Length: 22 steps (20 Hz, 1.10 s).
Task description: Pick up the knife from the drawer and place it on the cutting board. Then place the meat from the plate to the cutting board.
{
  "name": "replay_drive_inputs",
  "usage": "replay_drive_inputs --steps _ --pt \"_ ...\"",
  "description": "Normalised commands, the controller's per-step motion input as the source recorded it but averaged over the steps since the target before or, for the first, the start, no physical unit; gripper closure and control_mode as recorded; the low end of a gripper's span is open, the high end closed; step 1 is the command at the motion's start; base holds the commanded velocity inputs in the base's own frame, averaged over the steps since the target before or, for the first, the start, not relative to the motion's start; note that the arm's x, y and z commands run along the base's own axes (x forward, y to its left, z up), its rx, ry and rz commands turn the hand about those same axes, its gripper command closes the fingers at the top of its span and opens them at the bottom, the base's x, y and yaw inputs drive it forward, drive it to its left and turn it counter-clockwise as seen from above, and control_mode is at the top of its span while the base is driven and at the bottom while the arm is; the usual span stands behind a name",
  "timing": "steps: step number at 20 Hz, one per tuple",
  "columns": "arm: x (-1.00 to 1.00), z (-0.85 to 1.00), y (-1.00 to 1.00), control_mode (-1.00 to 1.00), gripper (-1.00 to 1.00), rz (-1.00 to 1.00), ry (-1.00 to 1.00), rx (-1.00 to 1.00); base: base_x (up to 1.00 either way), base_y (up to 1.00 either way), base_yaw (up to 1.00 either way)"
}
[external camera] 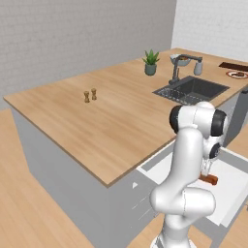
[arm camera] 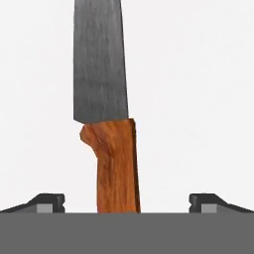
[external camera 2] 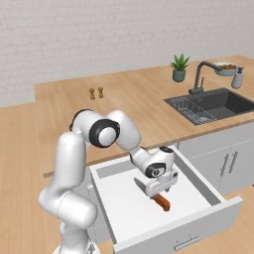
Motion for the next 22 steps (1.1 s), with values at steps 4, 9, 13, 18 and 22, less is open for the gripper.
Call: replay_drive_inputs --steps 4,9,13,18,22 --pt "0.06 -0.30 -0.24 -1.00 -1.00 0.05 -0.02 0.00 0.00 0.00 0.00" --pt "-0.17 -0.12 -0.08 -1.00 -1.00 0.03 -0.04 0.00 0.00 0.00 0.00" --pt "-0.34 -0.17 0.00 -1.00 -1.00 0.02 -0.08 0.00 0.00 0.00 0.00" --pt "-0.08 -0.35 0.02 -1.00 1.00 0.02 -0.07 0.00 0.00 0.00 0.00" --pt "0.00 -0.35 0.04 -1.00 1.00 0.04 0.00 0.00 0.00 0.00 0.00"
